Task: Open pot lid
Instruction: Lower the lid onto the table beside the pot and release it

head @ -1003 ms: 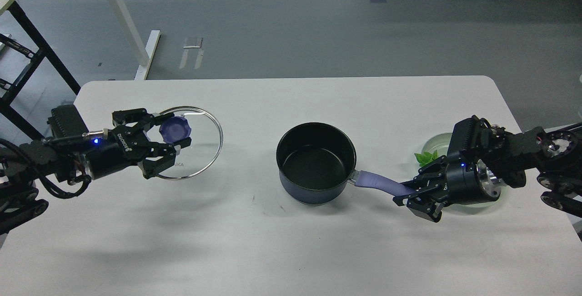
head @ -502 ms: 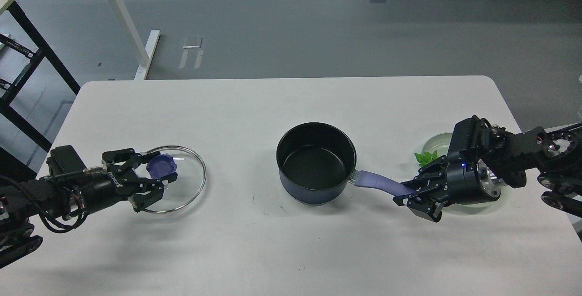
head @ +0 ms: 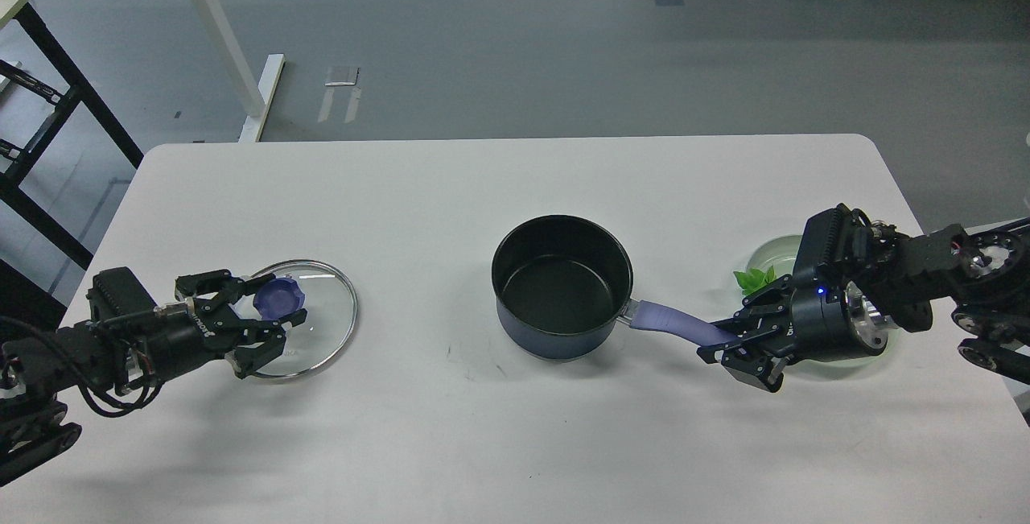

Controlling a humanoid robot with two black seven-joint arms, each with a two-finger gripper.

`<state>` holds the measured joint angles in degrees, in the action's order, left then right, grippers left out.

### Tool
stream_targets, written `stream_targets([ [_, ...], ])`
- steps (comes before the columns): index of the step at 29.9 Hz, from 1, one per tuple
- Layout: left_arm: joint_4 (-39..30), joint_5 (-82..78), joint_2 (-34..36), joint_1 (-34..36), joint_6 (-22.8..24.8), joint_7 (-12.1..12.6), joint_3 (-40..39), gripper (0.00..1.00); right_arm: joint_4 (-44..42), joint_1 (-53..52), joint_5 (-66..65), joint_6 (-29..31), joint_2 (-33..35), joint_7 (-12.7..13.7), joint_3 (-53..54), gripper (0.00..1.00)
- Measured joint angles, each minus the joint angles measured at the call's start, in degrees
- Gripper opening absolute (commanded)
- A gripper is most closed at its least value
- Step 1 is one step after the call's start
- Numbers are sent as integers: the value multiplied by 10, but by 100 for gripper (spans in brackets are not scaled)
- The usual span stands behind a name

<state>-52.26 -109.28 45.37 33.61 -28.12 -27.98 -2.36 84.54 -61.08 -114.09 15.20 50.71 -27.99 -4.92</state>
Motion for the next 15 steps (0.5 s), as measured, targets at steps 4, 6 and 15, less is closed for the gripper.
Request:
stream_targets([
  [4, 1, 0, -2, -2, 3, 0, 0, 99, 0, 0, 0, 0, 0, 0, 0, 26],
  [6, -1, 1, -1, -2, 3, 0, 0, 99, 0, 0, 0, 0, 0, 0, 0, 26],
  [15, -57, 29, 34, 4, 1, 0, -3, 99, 0, 0, 1, 0, 2, 0, 1, 26],
])
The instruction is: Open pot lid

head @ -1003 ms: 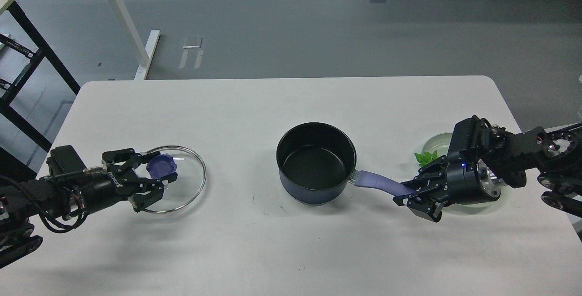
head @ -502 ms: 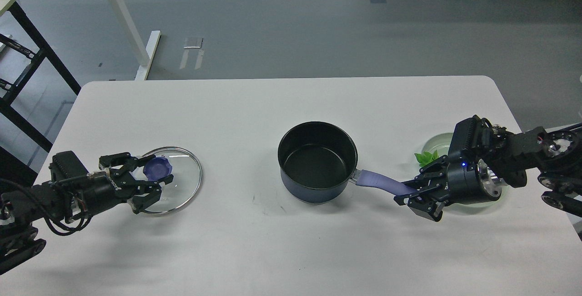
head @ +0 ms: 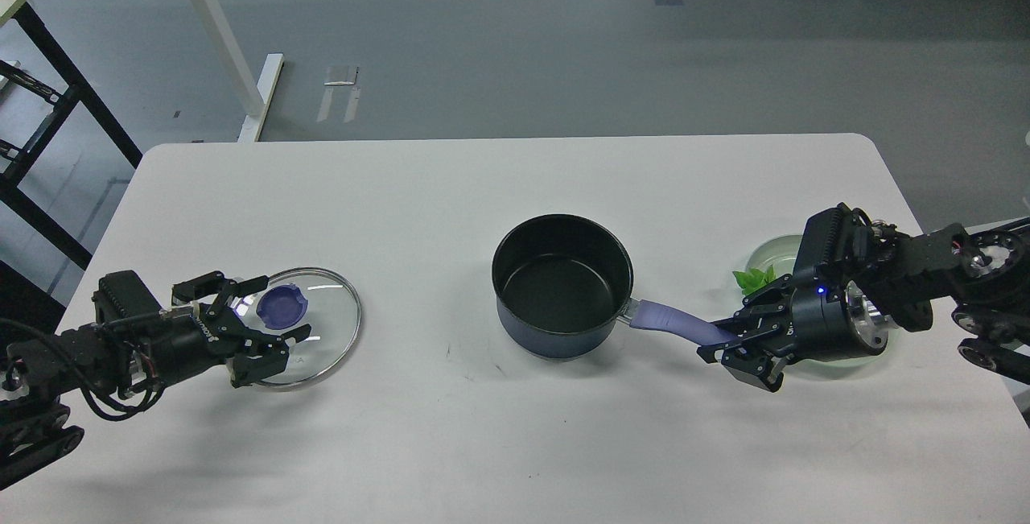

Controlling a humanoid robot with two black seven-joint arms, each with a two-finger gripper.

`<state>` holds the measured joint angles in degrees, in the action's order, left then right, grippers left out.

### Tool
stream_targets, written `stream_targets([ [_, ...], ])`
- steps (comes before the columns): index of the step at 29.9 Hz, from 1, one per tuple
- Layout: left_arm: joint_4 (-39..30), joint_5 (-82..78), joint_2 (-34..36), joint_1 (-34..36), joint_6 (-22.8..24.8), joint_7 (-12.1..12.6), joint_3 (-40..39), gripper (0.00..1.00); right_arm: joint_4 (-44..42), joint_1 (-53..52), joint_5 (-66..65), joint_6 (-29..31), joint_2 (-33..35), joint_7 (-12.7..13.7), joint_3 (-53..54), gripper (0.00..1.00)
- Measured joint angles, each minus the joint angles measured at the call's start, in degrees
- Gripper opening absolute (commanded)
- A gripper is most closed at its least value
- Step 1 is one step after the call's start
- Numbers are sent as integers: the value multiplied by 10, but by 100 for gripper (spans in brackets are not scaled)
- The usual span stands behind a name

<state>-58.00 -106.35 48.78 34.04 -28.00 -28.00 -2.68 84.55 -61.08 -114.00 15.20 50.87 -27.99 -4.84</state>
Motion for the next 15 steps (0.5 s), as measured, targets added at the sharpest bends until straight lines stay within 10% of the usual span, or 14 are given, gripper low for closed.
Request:
stream_targets([
  [6, -132, 141, 78, 21, 57, 0, -10, 99, 0, 0, 1, 0, 1, 0, 0, 37],
  [15, -175, 557, 100, 109, 246, 0, -45, 99, 1, -1, 3, -1, 12, 0, 0, 95],
])
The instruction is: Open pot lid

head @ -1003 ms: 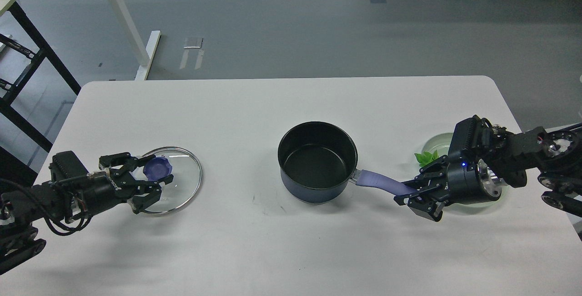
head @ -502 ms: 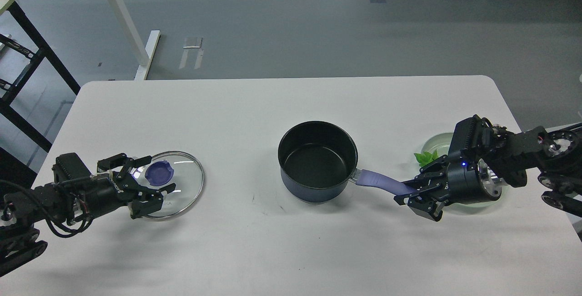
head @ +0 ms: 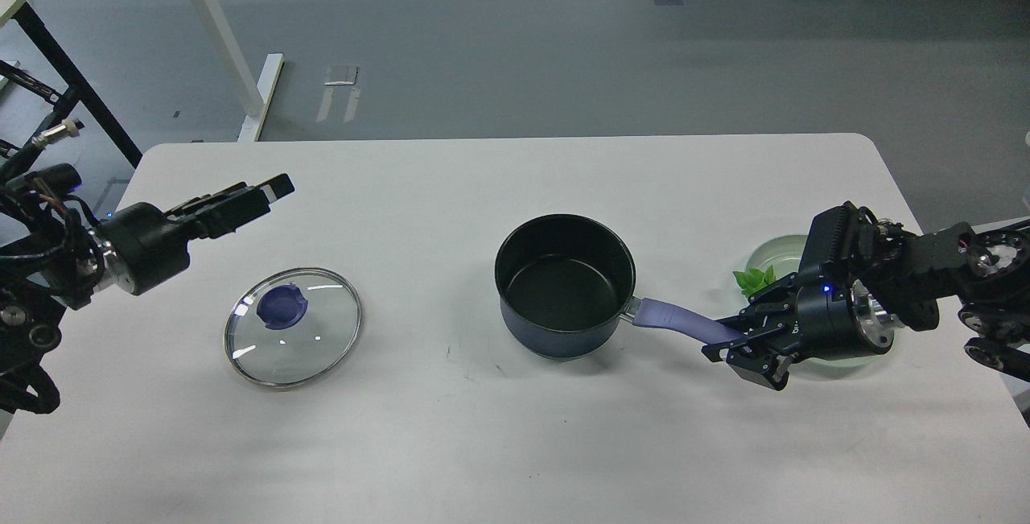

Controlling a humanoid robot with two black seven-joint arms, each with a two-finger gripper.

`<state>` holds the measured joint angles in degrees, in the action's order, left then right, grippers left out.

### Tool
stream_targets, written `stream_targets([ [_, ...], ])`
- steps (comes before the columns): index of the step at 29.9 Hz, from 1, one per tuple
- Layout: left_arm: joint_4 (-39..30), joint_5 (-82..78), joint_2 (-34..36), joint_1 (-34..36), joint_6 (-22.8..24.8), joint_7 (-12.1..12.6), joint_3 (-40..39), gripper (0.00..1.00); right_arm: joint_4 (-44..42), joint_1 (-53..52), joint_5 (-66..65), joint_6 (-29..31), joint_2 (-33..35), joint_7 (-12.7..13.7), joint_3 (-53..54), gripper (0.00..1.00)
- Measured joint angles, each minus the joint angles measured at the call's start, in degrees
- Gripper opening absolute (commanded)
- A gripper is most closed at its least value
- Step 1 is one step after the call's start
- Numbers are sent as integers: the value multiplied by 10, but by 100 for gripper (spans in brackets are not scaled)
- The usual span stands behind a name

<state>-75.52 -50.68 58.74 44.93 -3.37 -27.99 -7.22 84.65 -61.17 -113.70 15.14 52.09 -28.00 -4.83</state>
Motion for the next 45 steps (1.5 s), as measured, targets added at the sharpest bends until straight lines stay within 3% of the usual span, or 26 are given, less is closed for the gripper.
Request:
stream_targets([
  [4, 2, 109, -3, 5, 36, 0, -4, 99, 2, 0, 6, 0, 11, 0, 1, 98],
  [9, 5, 140, -5, 6, 42, 0, -5, 99, 10, -8, 36, 0, 36, 0, 5, 98],
  [13, 5, 194, -2, 6, 47, 0, -5, 99, 35, -41, 106, -2, 68, 0, 9, 99],
  [19, 7, 296, -3, 7, 100, 0, -30, 99, 69, -83, 233, -5, 110, 0, 18, 99],
  [25, 47, 429, -38, 6, 107, 0, -65, 99, 51, -84, 489, -40, 108, 0, 56, 99],
  [31, 125, 519, -116, 4, 118, 0, -96, 99, -9, -50, 811, -104, 46, 0, 63, 99],
  [35, 199, 531, -175, 0, 169, 0, -118, 99, -76, -22, 977, -116, -12, 0, 65, 99],
  [38, 257, 537, -213, -2, 212, 18, -132, 99, -122, 4, 1064, -114, -51, 0, 67, 100],
  [45, 340, 596, -281, -16, 261, 127, -153, 99, -221, 110, 1142, -85, -134, 0, 149, 100],
])
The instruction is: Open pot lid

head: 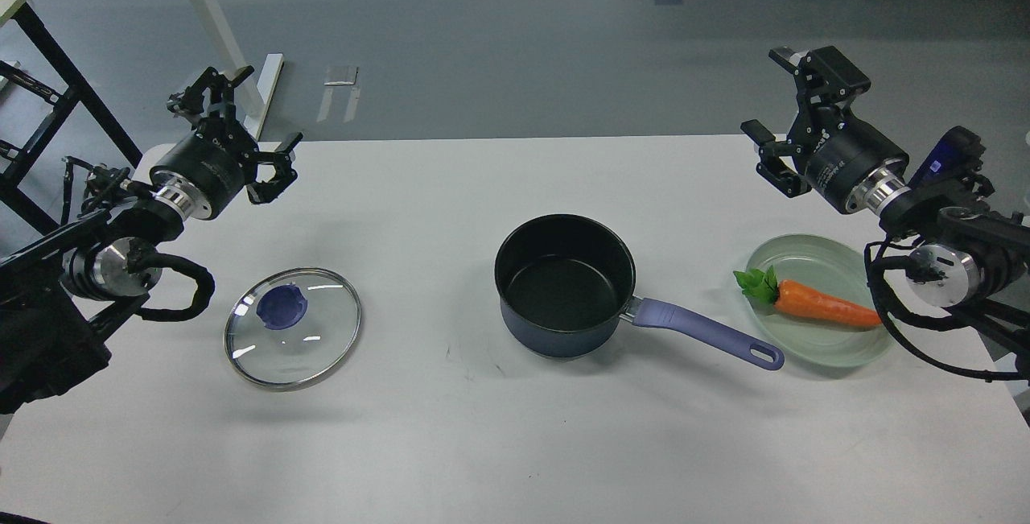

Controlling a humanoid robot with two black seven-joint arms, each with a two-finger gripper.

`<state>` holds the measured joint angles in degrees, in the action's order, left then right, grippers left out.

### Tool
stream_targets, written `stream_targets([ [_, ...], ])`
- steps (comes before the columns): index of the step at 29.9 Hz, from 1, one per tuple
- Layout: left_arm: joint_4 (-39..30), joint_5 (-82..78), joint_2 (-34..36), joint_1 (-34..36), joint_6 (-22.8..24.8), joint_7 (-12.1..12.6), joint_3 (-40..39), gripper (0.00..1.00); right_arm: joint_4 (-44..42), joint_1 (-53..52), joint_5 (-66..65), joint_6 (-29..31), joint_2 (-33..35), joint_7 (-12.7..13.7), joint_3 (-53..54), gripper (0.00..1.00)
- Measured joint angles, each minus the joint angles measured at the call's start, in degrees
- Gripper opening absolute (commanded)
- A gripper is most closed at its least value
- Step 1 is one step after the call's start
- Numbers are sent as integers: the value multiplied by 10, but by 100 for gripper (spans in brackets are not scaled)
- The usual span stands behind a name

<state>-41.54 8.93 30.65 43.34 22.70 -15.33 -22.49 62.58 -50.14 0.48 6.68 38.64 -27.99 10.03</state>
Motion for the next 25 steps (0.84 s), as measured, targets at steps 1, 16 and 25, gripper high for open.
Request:
stream_targets([
  [1, 4, 3, -4, -3, 6, 6, -1, 99, -16, 15, 2, 14, -10, 0, 16, 100],
  [16, 20, -2, -14, -41, 53, -72, -5, 99, -79, 63, 52, 154, -47, 0, 47, 100],
  [25, 23, -17, -13, -41, 53, -87, -4, 99, -76, 63, 53, 151, -49, 0, 55, 100],
])
